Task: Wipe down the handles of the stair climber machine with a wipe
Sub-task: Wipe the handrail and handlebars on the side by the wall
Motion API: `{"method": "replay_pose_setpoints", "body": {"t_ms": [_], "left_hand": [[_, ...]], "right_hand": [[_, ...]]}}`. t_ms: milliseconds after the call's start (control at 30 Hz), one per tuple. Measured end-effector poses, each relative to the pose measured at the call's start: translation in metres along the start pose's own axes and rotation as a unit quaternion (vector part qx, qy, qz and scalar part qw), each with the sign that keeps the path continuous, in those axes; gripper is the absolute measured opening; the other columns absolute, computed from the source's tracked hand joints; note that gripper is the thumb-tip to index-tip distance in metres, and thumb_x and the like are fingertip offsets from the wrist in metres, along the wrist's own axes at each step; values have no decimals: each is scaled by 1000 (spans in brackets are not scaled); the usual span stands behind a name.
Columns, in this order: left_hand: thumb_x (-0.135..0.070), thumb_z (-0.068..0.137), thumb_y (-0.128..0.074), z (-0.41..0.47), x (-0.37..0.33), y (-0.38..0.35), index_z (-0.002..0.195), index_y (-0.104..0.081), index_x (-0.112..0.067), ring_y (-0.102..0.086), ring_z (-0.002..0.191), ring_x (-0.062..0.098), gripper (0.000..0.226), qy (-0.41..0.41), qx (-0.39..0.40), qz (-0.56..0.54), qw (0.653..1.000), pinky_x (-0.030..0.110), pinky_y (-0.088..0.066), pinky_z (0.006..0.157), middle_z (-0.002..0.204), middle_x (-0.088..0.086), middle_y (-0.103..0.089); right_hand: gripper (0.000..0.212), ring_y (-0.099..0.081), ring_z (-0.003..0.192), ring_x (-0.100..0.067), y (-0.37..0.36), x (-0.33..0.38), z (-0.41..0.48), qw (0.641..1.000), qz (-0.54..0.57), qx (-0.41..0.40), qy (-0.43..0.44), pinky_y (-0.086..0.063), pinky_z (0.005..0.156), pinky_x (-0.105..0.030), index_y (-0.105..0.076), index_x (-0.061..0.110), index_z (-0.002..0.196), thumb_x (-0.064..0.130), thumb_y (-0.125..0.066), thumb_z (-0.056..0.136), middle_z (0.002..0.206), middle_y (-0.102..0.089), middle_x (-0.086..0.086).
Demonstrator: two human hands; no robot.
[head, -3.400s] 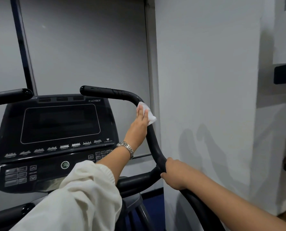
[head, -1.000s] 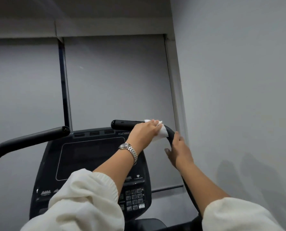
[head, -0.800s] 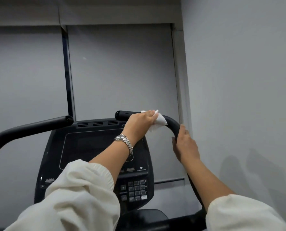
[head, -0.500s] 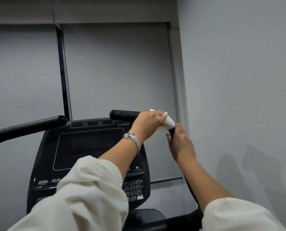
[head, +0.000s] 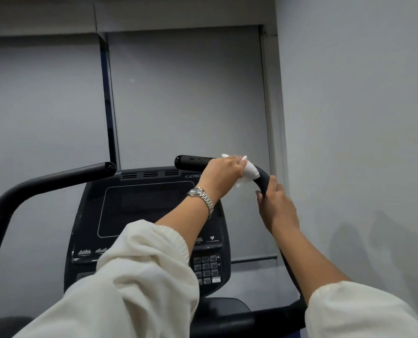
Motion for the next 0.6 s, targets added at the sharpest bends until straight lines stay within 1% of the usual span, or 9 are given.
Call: {"method": "replay_pose_setpoints", "body": {"t_ms": [133,200,300,367,400,433,467,533,600], "left_hand": [[-12,96,-47,-17,33,-3,146,-29,-13,-56,117,16,53,52,39,15,998,29,-49,76,136,-1,-53],[-10,92,-52,-29,55,-1,143,-37,-13,-60,110,16,54,71,33,35,996,28,-50,70,128,-2,-59],[-9,77,-69,-33,58,-2,125,-60,-12,-69,84,12,49,58,42,66,995,22,-43,50,98,-4,-71],[-8,68,-75,-28,48,-4,110,-68,-12,-69,74,13,43,52,57,59,995,21,-41,45,85,-2,-72],[-8,67,-76,-24,42,-1,106,-68,-11,-69,74,13,40,51,50,54,996,22,-42,45,83,-1,-71],[-7,71,-73,-21,38,-2,109,-66,-9,-68,82,15,39,52,52,42,996,24,-46,49,90,1,-70],[-5,80,-64,-18,35,-3,119,-59,-7,-65,96,17,40,59,56,32,996,28,-49,58,103,5,-68],[-3,91,-46,-19,35,-4,139,-39,-4,-52,121,21,48,51,59,38,996,32,-50,74,127,9,-57],[-3,95,-39,-31,52,-1,146,-25,-4,-43,131,21,53,60,42,67,995,32,-50,82,138,10,-47]], "right_hand": [[51,-62,83,-35,2,0,0,1000,-19,-6,13,-42,61,-35,-25,5,138,34,-41,99,112,-55,-20],[53,-62,80,-35,4,2,-1,999,-25,-14,19,-39,58,-32,-25,4,139,35,-41,100,112,-56,-20],[53,-63,80,-34,4,2,-2,999,-39,-17,21,-40,58,-32,-25,3,140,35,-39,100,111,-56,-19],[53,-63,81,-35,3,2,-1,999,-48,-16,18,-41,59,-34,-25,3,140,35,-40,100,112,-56,-20],[53,-63,81,-36,3,2,-1,999,-49,-14,17,-43,60,-35,-26,3,139,35,-40,100,112,-56,-20],[52,-63,81,-36,3,2,-1,999,-48,-13,16,-46,61,-37,-26,2,138,35,-41,99,111,-56,-20],[52,-63,80,-37,2,2,-1,999,-46,-12,17,-48,62,-39,-27,3,138,35,-41,99,111,-56,-21],[51,-62,80,-39,3,3,0,999,-36,-15,16,-50,63,-42,-27,3,137,35,-42,99,110,-56,-21],[51,-62,79,-38,4,3,0,999,-32,-19,19,-49,61,-41,-27,4,136,35,-42,99,110,-56,-21]]}}
Point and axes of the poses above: each hand's wrist, its own z-axis towards the middle knuckle, its own y-axis out of the back of the hand, x = y × z, the point moved 8 cm from there along z, towards the middle knuckle
